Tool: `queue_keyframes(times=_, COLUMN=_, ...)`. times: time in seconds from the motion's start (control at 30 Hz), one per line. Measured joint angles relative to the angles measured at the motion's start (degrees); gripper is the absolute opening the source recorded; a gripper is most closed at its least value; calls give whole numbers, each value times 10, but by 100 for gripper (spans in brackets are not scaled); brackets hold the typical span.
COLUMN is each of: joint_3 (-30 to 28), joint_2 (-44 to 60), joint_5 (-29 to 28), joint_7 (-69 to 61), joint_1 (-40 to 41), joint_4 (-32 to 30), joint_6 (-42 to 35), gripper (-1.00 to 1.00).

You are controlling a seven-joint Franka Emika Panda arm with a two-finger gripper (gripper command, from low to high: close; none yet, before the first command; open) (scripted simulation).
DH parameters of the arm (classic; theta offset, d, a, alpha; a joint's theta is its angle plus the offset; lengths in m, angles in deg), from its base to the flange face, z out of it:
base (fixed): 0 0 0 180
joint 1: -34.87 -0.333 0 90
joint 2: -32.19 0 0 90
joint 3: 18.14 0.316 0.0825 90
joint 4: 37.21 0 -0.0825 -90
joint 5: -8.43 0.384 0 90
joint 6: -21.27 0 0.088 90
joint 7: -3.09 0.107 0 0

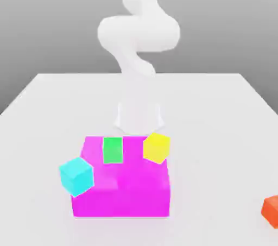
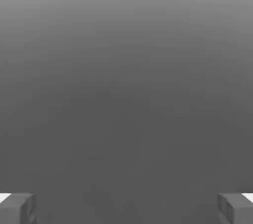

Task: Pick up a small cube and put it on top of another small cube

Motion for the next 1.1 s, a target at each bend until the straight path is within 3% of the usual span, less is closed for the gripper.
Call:
queue_keyframes(times=0.33, joint_3=85, joint_2=209, joint_5=-8, joint_7=62, joint_1=-30, joint_4=1, joint_6=63, gripper=0)
queue_keyframes(times=0.63, joint_3=150, joint_2=398, joint_5=-62, joint_7=151, joint_1=-81, joint_4=3, joint_6=118, gripper=0)
queue_keyframes(times=0.93, joint_3=155, joint_2=591, joint_5=-126, joint_7=246, joint_1=-168, joint_4=6, joint_6=170, gripper=0)
queue_keyframes(times=1.1, joint_3=118, joint_2=694, joint_5=-168, joint_7=285, joint_1=-214, joint_4=24, joint_6=233, gripper=0)
